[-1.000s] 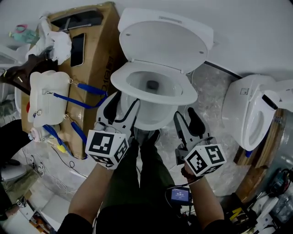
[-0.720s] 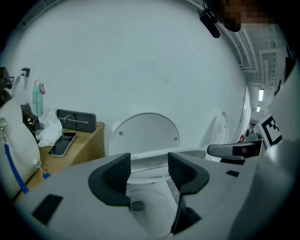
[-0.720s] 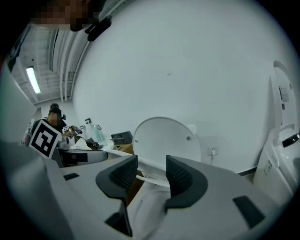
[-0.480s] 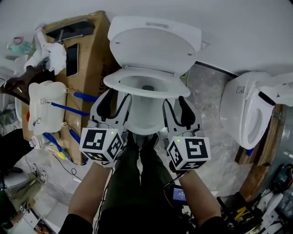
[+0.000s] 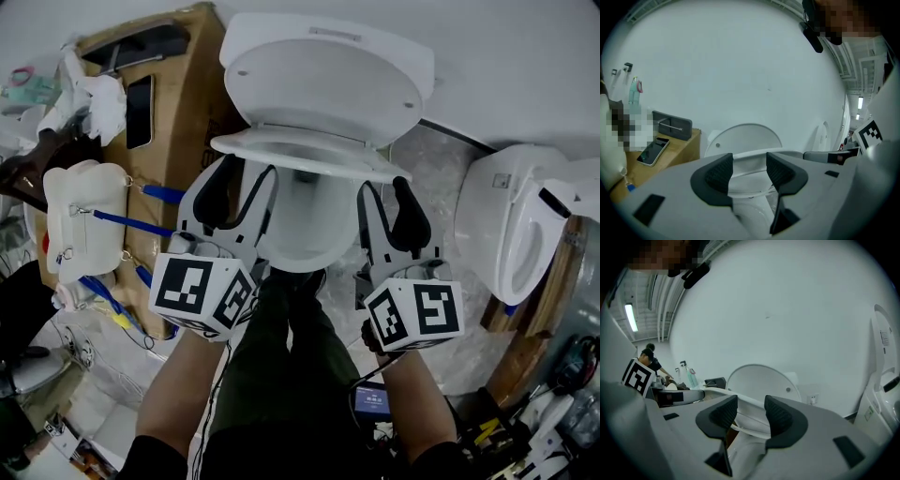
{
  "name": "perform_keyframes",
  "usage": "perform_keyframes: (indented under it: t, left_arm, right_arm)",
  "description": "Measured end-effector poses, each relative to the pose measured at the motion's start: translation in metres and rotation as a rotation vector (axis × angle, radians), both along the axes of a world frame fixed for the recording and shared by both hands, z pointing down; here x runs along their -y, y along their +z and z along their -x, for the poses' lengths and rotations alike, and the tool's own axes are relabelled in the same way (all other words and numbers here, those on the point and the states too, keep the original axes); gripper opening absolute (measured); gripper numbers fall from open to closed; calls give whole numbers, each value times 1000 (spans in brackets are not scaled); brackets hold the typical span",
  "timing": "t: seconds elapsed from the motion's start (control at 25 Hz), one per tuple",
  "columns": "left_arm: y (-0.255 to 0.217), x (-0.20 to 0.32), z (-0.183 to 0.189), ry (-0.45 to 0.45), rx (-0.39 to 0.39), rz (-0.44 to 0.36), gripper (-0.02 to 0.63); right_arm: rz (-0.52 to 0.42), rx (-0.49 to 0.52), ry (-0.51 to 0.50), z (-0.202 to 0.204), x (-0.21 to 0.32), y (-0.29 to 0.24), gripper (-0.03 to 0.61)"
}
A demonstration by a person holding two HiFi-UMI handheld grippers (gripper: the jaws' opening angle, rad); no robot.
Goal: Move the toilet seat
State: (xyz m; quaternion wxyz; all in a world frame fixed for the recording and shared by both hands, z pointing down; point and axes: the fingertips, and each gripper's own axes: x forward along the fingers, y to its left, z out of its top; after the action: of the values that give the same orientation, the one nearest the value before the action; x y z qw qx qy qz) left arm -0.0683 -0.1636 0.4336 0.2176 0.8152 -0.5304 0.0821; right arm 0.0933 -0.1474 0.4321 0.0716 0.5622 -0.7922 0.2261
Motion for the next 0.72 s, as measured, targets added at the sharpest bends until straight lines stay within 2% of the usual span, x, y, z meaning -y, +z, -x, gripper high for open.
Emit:
perform_keyframes:
  t: [0.32,0.72]
  left_arm:
    - [-8,33,-4,61,46,-10,233]
    - [-18,78,-3,65,7,-9,235]
  right_arm:
    - [27,-5,37,-6,34,-7,212]
    - [2,-17,68,-11,72,-13,212]
